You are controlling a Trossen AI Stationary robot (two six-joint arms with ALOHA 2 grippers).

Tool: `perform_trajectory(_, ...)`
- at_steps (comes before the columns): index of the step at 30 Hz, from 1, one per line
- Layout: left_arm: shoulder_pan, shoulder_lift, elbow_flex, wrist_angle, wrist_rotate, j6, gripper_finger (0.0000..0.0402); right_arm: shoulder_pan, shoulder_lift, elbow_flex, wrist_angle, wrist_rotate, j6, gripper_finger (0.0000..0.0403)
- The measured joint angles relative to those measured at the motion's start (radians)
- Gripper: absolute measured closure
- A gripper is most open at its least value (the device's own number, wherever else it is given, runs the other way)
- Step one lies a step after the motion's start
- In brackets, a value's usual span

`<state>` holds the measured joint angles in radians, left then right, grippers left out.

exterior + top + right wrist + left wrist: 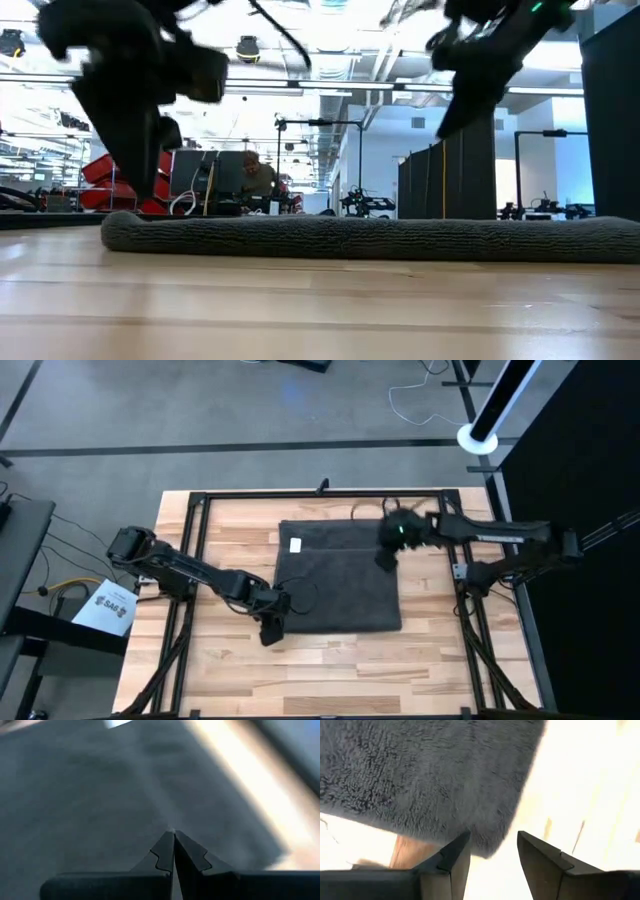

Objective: Roll towel
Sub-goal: Fold the gray towel, then roll the gray towel

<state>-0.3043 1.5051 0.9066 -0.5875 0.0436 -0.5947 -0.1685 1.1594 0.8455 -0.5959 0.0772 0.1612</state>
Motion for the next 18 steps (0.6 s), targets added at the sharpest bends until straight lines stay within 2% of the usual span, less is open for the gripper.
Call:
perform_trajectory(3,-0.052,-0.049,0.003,0.018,-0.052,0.105,0.0254,0.149,-0.013,0.000,-0.066,-0.047,0.000,0.0401)
perform_trajectory(6,-0.095,-0.044,0.001,0.018,-0.119,0.187,0.0253,0.296,0.005,0.000,-0.102,-0.054,0.000,0.0381)
perform_trajectory(11,-0.106,0.006,-0.012,0.085,-0.132,0.259,0.0236,0.501,0.085,0.000,-0.108,-0.059,0.015,0.0306)
perform_trajectory(15,-0.107,0.050,-0.028,0.103,-0.131,0.297,0.0211,0.617,0.187,-0.001,-0.104,-0.058,0.021,0.0250)
perform_trajectory(18,-0.107,0.087,-0.029,0.108,-0.131,0.299,0.0198,0.686,0.272,-0.001,-0.059,-0.042,0.048,0.0224)
